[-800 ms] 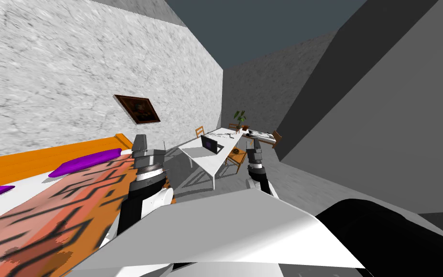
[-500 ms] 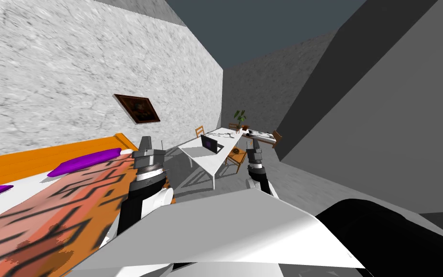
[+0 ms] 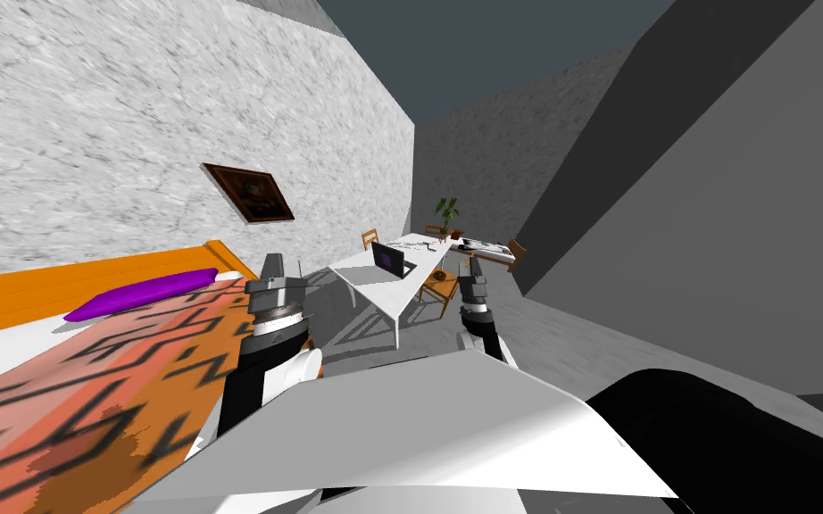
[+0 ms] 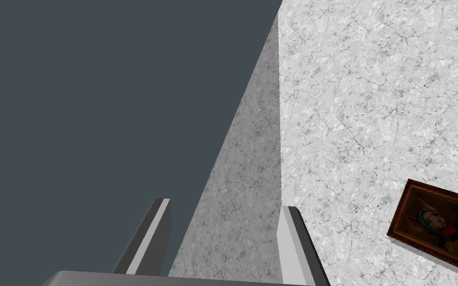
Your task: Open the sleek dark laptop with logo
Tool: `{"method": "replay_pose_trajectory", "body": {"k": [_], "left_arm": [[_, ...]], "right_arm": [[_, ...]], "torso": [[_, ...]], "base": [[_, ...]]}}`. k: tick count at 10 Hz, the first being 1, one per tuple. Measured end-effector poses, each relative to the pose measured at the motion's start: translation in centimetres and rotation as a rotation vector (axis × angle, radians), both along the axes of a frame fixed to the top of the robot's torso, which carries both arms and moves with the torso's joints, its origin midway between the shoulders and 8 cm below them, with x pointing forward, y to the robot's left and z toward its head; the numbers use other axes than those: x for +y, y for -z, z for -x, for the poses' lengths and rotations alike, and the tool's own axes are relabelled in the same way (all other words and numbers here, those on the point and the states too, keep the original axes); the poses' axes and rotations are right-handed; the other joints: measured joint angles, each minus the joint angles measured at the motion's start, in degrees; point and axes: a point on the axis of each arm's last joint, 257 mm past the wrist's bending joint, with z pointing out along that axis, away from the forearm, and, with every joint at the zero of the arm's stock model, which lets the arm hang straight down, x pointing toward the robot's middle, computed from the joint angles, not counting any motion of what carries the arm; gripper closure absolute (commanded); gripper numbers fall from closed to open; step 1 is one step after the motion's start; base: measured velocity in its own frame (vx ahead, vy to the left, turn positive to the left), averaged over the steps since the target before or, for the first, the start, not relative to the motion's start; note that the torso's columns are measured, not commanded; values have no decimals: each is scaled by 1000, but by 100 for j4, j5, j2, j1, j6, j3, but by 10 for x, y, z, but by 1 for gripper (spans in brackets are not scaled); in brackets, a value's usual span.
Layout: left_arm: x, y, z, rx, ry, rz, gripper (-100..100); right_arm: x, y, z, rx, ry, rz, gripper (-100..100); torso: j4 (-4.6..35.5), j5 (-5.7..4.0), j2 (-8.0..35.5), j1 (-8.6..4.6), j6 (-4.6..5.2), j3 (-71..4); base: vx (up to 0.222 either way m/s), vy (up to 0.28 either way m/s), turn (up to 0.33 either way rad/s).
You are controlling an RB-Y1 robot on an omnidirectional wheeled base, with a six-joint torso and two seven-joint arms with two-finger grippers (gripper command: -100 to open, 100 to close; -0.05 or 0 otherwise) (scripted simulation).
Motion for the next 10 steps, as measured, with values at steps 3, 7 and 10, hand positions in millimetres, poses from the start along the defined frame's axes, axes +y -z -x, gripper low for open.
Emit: {"method": "replay_pose_trajectory", "body": {"k": [3,7,10], "left_arm": [[0,0,0,0,0,0,0],[0,0,0,1,0,0,0],[0,0,0,1,0,0,0]], "right_arm": [[2,3,-3,9,-6,18,-100],[16,24,-23,69,-25,139,-100],[24,51,-45,136,-17,258,-100]], "torso": [[1035,0,1039,-1,-1,-2086],[1113,-1,1112,-3,0,-2230],[1114,-1,1112,-3,1,-2230]], "base": [[1,-3,27],[-6,-20,82],[-2,-39,125]]}}
